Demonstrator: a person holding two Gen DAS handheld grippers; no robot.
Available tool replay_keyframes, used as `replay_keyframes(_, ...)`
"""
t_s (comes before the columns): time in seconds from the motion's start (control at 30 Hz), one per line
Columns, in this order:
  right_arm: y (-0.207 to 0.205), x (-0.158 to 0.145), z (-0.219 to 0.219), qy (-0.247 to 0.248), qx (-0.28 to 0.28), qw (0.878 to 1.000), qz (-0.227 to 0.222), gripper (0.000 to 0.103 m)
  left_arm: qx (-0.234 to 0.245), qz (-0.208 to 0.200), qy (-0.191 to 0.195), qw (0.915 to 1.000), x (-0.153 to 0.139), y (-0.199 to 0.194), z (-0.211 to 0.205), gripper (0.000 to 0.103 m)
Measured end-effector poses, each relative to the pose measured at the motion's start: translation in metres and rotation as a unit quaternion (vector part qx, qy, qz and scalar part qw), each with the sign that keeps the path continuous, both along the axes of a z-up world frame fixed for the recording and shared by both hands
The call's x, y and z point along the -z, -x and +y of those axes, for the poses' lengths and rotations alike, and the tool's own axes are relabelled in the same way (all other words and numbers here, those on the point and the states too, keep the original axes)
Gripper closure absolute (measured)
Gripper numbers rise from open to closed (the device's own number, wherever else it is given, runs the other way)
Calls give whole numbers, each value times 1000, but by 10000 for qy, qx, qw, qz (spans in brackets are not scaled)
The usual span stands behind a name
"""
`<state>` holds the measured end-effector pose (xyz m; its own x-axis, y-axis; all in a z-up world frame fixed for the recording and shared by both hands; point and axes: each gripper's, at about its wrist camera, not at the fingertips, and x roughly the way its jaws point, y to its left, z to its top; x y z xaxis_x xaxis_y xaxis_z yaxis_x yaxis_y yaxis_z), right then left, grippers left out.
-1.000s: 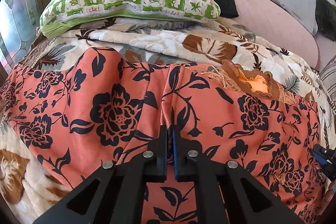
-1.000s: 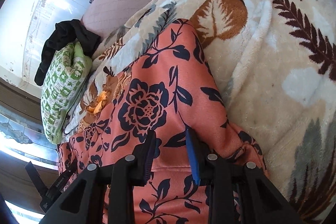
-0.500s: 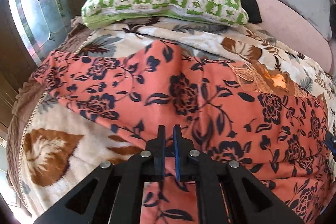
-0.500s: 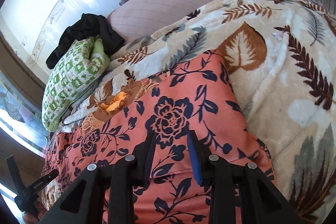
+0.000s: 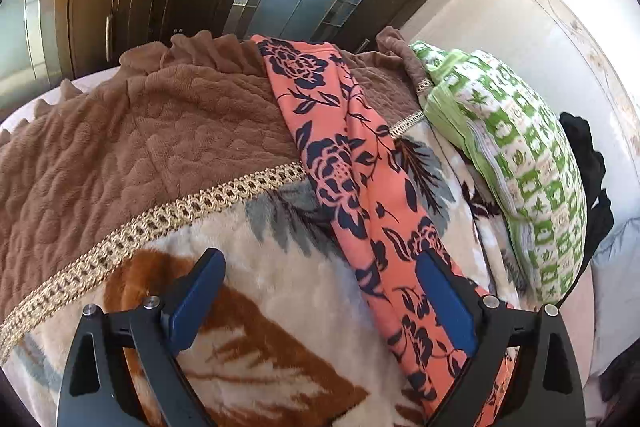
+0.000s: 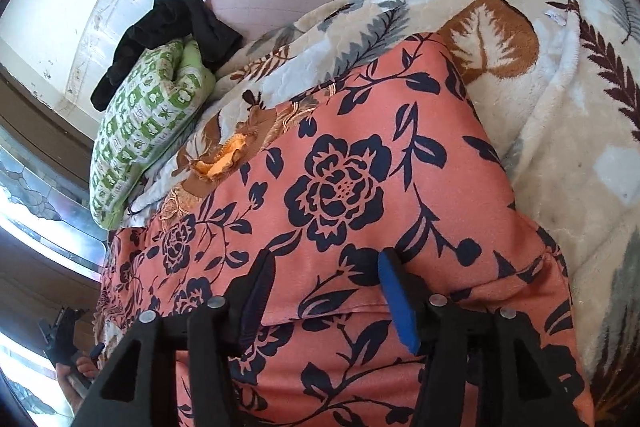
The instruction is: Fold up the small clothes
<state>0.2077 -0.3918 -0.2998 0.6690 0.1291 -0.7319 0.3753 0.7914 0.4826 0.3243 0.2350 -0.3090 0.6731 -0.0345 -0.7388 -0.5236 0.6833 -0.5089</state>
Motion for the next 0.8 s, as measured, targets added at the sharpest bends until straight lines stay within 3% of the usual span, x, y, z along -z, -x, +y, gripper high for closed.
replay_keyframes(0.13,-4,-2,11,414,-114,9990,86,44,60,-250,-58,9997,0,-22,14,7)
replay_keyframes(0.27,-4,-2,8,332,-63,9994,83,44,207,-240,-309,9990,0,-47,16,12)
replay_keyframes(0.3,-4,-1,7,299,-48,9995,74,44,302,-244,-345,9987,1,-52,14,37)
replay_keyframes(0.33,-4,-1,7,268,-28,9996,67,44,444,-173,-319,9984,5,-58,13,71)
replay_keyframes(0.37,-3,-1,6,235,-9,9997,60,44,581,15,-262,9980,11,-64,12,85)
replay_keyframes(0.4,-3,-1,6,208,8,9998,51,44,652,222,-298,9972,18,-70,7,93)
replay_keyframes(0.53,-1,-2,2,61,60,10000,20,45,683,-16,-1172,9908,-9,-65,-23,95)
replay_keyframes(0.6,0,-3,-1,-80,125,9999,3,45,968,-336,-1515,9831,-36,-58,-49,95)
replay_keyframes(0.67,2,-4,-5,-231,198,9995,-30,45,1400,-615,-1925,9693,-65,-49,-88,95)
replay_keyframes(0.77,5,-8,-9,-303,303,9990,-104,45,2271,-1091,-2515,9345,-100,-24,-172,96)
replay_keyframes(0.8,7,-11,-11,-300,357,9988,-152,45,2635,-1274,-2699,9173,-107,-12,-205,96)
